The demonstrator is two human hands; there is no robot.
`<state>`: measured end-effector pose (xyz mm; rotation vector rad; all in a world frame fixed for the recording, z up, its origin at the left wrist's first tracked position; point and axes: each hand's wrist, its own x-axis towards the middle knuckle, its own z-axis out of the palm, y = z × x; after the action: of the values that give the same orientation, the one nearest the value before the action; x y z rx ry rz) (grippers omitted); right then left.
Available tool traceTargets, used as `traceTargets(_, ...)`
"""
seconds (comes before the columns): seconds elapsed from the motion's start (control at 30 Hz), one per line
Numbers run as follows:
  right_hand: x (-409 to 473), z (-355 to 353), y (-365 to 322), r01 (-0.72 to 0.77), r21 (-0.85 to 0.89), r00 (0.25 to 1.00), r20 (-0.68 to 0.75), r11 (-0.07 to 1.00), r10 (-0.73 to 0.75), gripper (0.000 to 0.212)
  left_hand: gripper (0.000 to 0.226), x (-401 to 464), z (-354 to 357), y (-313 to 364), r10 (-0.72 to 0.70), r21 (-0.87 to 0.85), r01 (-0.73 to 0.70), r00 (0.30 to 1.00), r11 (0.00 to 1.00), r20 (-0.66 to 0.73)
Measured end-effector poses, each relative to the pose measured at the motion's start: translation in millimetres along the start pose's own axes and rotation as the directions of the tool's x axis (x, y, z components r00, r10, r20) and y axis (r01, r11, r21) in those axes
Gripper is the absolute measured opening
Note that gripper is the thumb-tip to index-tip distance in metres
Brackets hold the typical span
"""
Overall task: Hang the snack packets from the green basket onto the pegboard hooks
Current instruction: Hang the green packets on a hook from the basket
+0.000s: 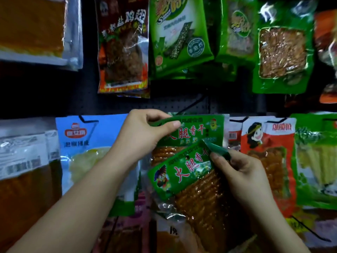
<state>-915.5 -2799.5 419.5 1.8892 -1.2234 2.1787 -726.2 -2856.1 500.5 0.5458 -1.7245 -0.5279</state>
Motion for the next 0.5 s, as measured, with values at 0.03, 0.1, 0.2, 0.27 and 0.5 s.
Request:
traceTargets(0.03,2,-3,1,0.003,-0.004,1.000,-0.024,1.000,-0.003,0.022,0.006,4,5,1,0.022,0.023,-0.022,1.000,0.999,0.006)
traceTargets(0.1,6,-8,4,0.015,-0.009,0.997,-0.081,1.000,-0.016,0.024,0.008,11,14,3,0.092,0.045,-0.093,0.996,0.995,0.015)
traceTargets(0.2,14,-13,4,0.052,0.018,0.983,-0.176,0.998,-0.048,0.036,0.010,22,27,11,0.201,0.058,-0.202,0.979,0.978,0.026)
traceTargets(0.27,23,-15,1,0.066,0.041,0.974,-0.221,0.997,-0.055,0.040,0.012,32,33,20,0.250,0.060,-0.250,0.968,0.966,0.011)
traceTargets(0.5,51,-20,-7,0.034,0.103,0.973,-0.233,0.994,-0.010,0.034,0.012,64,37,45,0.337,0.128,-0.326,0.938,0.937,-0.077)
